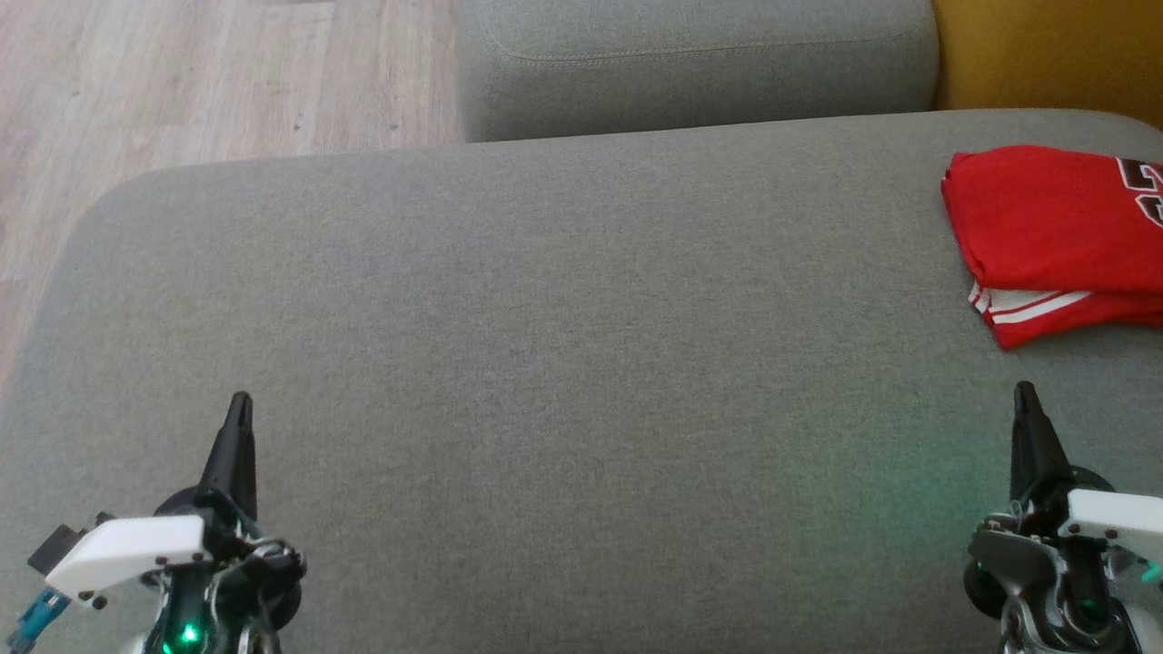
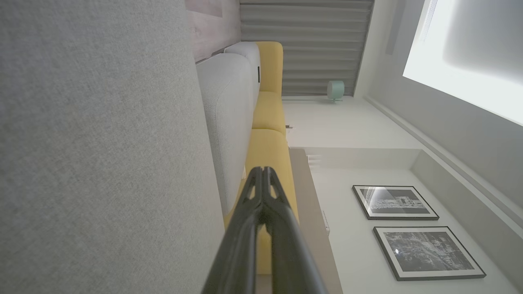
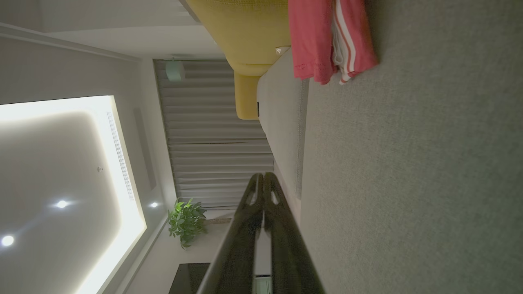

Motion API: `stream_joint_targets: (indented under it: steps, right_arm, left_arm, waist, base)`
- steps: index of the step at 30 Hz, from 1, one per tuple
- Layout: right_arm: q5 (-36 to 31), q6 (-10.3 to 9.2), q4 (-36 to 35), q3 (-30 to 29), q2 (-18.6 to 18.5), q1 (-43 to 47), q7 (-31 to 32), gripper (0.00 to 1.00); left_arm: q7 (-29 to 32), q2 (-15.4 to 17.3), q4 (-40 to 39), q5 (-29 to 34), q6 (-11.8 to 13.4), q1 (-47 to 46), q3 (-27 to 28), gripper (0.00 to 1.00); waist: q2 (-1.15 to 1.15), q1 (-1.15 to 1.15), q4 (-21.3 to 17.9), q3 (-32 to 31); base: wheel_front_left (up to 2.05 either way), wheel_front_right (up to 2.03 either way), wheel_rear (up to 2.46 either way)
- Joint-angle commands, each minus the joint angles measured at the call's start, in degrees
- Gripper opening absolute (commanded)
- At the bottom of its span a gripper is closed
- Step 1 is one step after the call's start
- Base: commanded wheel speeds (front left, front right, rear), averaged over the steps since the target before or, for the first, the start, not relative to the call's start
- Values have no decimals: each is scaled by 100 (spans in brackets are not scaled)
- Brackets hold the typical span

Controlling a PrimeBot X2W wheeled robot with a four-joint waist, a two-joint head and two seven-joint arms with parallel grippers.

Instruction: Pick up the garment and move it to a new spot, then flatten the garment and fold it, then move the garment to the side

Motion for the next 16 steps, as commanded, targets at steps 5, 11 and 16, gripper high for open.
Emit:
stream_joint_targets:
  steps: [5,11,16]
  right_arm:
    - [35,40,-183,95,-17,-299,37,0]
    - [30,40,-183,89,-13,-300,42,0]
    - [26,40,-182,84,-9,-300,46,0]
  left_arm:
    - [42,56,-153,10,-41,-307,210,0]
    - [53,46,-152,22,-41,-308,223,0]
    - [62,39,-151,31,-41,-309,234,0]
  waist:
    - [0,0,0,-1]
    - [0,0,0,-1]
    - [0,0,0,-1]
  base:
    - [0,0,0]
    - [0,0,0]
    - [0,0,0]
